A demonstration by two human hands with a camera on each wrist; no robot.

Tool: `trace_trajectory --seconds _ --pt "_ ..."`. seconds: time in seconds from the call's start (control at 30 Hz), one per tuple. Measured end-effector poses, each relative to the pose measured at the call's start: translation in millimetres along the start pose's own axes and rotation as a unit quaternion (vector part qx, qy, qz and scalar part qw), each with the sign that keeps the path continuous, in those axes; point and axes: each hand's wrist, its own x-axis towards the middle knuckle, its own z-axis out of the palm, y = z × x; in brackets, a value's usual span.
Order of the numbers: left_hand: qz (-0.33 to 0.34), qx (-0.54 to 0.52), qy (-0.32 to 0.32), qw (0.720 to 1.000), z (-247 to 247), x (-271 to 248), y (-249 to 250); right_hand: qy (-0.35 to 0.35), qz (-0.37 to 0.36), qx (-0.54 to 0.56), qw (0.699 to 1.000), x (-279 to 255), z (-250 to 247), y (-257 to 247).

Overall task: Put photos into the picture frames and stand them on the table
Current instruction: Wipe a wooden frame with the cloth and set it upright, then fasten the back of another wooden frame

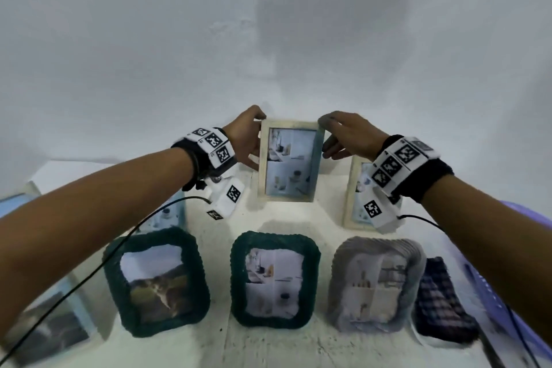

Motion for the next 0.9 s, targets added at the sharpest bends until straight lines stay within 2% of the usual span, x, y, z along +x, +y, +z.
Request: trace_trajectory --seconds 0.27,0.43,0.6,0.73,0.83,0.9 --pt "-0.064 -0.016 -0.048 0.997 -11.2 40.8 -46.7 -0.105 0.096 -0.06 0.988 24.6 19.1 15.0" --pt "-0.084 -0.018 -0.055 0.995 -13.2 49.3 -63.4 -0.13 0.117 -0.093 0.98 33.3 28.6 24.8" --pt "-0.077 0.001 -0.043 0.996 -16.9 49.3 -65.2 -0.12 0.106 -0.125 0.979 36.4 28.7 26.6" --pt "-0.057 0.043 -0.001 0.997 -22.5 42.9 -59.4 -0.114 0.089 -0.183 0.973 37.1 31.8 27.0" --pt "-0.009 0.115 0.039 0.993 -32.1 28.8 -49.4 -0.08 0.041 -0.289 0.953 40.0 32.5 18.3" --pt "0.036 0.162 0.062 0.984 -42.3 15.5 -38.6 -0.051 0.005 -0.311 0.949 41.6 34.7 4.0"
